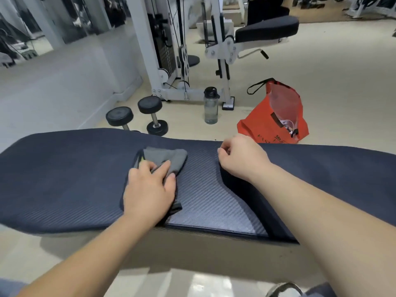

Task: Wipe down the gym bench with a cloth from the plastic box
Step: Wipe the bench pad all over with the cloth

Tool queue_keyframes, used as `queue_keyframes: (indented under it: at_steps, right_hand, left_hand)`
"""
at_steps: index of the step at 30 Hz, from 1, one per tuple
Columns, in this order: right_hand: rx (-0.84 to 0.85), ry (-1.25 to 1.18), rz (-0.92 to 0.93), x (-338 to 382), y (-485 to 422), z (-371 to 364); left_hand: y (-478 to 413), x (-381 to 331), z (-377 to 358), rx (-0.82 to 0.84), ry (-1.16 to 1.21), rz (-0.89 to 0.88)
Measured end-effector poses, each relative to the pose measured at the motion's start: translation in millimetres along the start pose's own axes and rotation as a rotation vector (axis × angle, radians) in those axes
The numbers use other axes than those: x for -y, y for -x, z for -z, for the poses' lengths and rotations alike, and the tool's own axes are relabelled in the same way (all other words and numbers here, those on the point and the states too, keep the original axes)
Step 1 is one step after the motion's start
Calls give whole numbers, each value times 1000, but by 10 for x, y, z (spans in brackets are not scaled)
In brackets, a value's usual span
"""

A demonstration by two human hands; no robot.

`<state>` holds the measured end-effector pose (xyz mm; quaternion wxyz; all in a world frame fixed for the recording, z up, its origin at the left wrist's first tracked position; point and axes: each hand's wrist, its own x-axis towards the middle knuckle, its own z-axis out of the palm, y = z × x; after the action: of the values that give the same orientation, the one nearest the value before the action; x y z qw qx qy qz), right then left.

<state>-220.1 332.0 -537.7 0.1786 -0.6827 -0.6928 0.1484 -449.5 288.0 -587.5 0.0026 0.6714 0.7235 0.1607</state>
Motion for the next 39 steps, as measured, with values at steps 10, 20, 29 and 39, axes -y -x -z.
queue_keyframes:
  at_steps: [10,20,29,39]
  right_hand:
    - [-77,16,-152,-528,101,210]
    - [-141,49,-120,-556,37,171]
    - [93,46,57,135,-140,-177]
    - [181,90,251,1027,-247,-640]
  left_hand:
    - [-544,-535,-83,257,-9,-675]
    - [-383,-1207,-285,205,114,-722]
    - [-571,329,5,81,-24,70]
    - [-53,1393,405,108,41,-384]
